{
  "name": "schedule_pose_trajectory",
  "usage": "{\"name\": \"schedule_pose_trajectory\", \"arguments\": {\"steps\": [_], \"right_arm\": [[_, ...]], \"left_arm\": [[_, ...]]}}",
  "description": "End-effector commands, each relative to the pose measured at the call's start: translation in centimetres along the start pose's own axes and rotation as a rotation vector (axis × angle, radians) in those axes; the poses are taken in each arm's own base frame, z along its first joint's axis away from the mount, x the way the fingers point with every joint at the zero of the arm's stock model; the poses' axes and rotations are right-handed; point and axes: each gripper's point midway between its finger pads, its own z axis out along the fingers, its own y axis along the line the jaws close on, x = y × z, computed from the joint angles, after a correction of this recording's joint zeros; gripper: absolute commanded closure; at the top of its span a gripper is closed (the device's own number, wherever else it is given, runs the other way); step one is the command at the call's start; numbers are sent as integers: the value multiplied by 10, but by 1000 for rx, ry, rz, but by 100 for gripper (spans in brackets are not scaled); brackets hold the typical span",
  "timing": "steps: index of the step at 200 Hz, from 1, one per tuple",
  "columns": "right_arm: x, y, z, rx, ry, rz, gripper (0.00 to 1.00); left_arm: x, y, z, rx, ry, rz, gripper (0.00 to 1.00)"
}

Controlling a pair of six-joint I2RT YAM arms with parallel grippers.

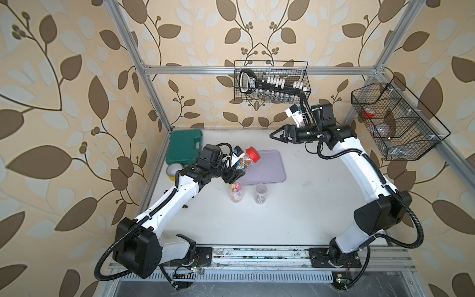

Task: Pour the candies out of the jar
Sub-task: Unscrew the lid from the jar.

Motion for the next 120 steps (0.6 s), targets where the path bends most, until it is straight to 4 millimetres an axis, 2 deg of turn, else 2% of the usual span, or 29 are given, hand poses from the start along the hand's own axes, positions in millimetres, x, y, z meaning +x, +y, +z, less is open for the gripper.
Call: {"name": "schedule_pose_trajectory", "arguments": {"steps": [1, 33, 72, 120], "right_arm": [[13, -7, 11, -20, 75, 95, 1], [19, -6, 27, -54, 116, 139, 4], [24, 4, 39, -72, 146, 127, 5], [21, 5, 52, -80, 175, 141, 6]], "left_arm": [[-27, 9, -14, -88, -87, 98, 33], [-25, 5, -12, -73, -76, 107, 32], [-22, 2, -7, -60, -60, 112, 32], [-18, 3, -3, -64, -38, 117, 32]]}}
